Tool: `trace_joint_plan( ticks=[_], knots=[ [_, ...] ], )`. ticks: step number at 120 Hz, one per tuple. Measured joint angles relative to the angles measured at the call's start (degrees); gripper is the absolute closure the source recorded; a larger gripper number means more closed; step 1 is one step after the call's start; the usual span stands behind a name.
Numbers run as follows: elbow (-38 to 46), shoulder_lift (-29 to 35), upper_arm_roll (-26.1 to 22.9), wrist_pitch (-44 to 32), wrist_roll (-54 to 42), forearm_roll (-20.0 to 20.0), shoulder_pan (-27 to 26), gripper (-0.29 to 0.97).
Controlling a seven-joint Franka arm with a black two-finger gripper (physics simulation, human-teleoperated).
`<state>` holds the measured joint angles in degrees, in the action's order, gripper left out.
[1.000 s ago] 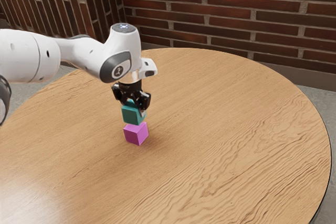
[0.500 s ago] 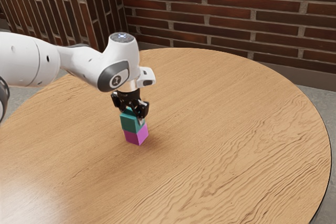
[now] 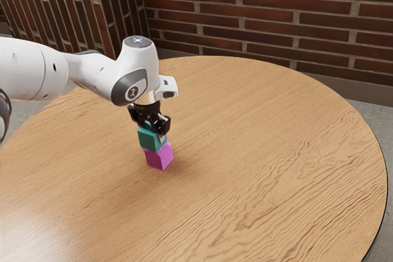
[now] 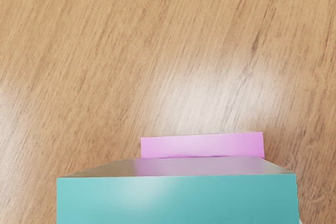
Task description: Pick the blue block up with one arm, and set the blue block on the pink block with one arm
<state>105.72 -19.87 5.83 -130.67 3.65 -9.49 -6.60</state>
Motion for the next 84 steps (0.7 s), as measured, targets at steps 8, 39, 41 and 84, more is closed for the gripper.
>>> trace_joint_plan(
  ticks=[8,39,41,84],
  knots=[
    [-0.09,-0.08,0.1,-0.58,-0.46,0.24,0.01,0.42],
    [-0.1,-0.76,0.16,-3.21,-1.72,1.61,0.0,0.41],
    [-0.08,-0.76,0.16,-3.29,-1.78,1.64,0.0,0.41],
    [0.67,0.67,0.15,-3.13,-1.12,1.83,-0.09,0.41]
  ],
)
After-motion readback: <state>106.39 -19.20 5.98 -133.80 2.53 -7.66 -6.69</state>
